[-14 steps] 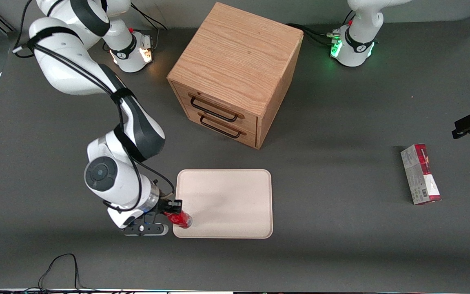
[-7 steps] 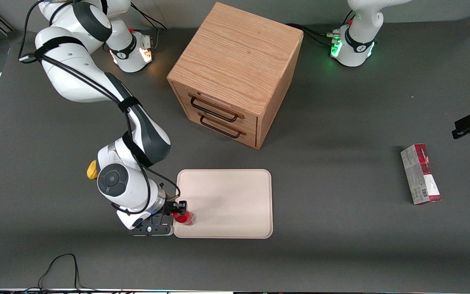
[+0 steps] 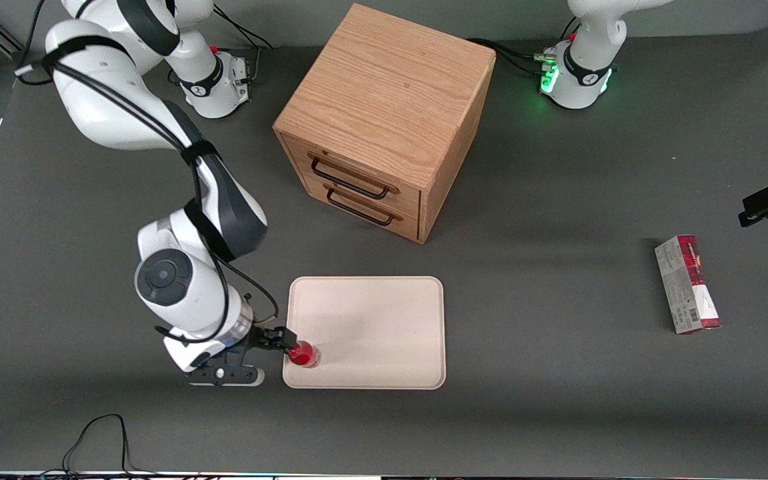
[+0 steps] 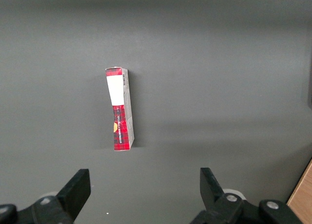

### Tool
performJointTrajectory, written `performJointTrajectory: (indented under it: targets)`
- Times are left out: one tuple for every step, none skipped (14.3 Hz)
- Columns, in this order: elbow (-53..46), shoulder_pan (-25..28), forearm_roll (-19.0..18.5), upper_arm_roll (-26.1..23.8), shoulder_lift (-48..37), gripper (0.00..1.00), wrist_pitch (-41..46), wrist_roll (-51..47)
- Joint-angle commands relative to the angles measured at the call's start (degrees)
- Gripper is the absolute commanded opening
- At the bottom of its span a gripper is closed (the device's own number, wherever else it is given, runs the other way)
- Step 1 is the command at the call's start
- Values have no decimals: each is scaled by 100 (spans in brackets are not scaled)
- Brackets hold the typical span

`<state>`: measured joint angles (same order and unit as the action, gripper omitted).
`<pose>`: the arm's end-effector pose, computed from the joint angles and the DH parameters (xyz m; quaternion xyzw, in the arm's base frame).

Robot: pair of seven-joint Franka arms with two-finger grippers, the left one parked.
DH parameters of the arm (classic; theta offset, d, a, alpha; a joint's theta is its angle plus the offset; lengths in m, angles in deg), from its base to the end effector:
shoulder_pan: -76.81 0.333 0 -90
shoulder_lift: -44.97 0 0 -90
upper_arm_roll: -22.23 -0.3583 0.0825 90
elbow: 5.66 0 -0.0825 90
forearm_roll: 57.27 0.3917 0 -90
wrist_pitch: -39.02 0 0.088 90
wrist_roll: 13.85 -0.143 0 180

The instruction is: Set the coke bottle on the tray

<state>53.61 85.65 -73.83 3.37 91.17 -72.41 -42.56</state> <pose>0.7727 0.2699 0.3817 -0.9971 0.0214 -0.0717 0.0116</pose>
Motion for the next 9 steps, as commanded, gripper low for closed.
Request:
performJointTrajectory:
  targets:
    - [837, 205, 905, 889, -1047, 100, 306, 669]
    - [1258, 276, 1231, 1223, -1504, 100, 367, 1047]
    - [1593, 285, 1382, 1453, -1882, 100, 568, 1460]
    - [1892, 285, 1410, 1629, -2199, 100, 848, 1934]
    - [2165, 285, 1454, 1814, -2525, 100, 1060, 2304]
    - [2498, 277, 1611, 1963, -2911, 100, 1167, 2447]
    - [2893, 285, 1830, 2156, -3350, 100, 1168, 2466]
    - [3262, 303, 1989, 2393, -3806, 100, 1168, 2509]
    - [3553, 303, 2077, 2552, -4194, 100, 1194, 2640]
